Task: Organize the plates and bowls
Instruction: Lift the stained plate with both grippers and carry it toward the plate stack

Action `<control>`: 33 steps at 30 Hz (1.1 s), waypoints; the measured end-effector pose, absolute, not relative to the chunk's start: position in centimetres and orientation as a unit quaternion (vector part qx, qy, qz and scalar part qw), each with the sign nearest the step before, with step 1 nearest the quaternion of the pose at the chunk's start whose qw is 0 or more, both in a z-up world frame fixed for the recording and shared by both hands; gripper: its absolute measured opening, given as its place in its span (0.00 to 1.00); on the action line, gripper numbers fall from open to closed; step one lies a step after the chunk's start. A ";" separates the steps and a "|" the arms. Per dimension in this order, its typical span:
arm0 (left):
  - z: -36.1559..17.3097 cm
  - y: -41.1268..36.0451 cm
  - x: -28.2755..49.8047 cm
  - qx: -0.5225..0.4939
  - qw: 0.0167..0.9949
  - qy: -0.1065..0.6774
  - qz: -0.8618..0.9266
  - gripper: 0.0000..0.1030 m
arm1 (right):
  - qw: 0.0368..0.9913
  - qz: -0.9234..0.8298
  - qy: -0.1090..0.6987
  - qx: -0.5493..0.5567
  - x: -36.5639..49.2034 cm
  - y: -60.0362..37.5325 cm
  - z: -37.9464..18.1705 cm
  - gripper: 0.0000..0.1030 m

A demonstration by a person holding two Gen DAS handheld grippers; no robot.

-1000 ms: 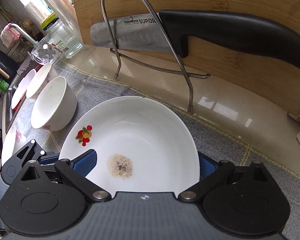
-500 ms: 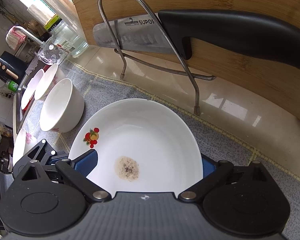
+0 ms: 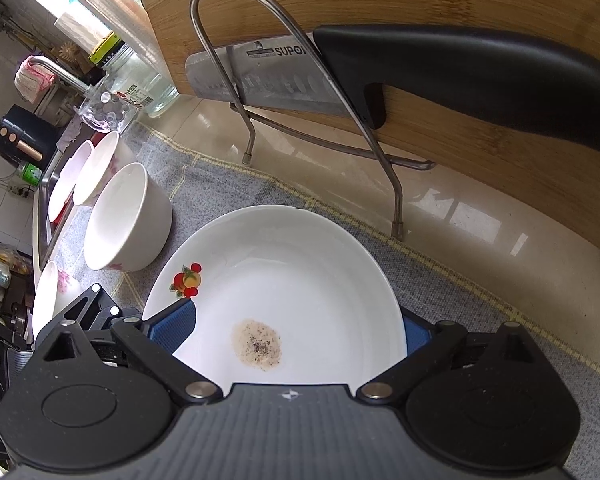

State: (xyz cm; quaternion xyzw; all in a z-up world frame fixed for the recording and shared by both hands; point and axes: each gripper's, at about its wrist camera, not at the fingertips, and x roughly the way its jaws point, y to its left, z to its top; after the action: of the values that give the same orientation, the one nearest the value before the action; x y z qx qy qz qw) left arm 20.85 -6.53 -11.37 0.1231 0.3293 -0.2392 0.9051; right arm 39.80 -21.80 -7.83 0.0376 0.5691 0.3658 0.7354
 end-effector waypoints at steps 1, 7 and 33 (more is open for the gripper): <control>-11.4 -6.6 20.8 0.124 0.905 0.329 -0.239 1.00 | 0.735 0.366 0.569 0.038 39.8 -21.8 -7.8 1.00; -11.2 -6.6 20.7 0.128 0.903 0.333 -0.239 1.00 | 0.735 0.367 0.569 0.031 39.4 -21.7 -7.8 1.00; -11.1 -5.8 19.9 0.136 0.895 0.337 -0.259 1.00 | 0.733 0.372 0.567 0.055 38.4 -21.8 -7.6 1.00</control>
State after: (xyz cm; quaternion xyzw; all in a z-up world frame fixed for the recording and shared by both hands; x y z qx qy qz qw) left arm 19.88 -5.83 -11.14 0.1359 0.3365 -0.2589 0.8951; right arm 38.36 -21.83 -7.58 0.0551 0.5665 0.3715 0.7335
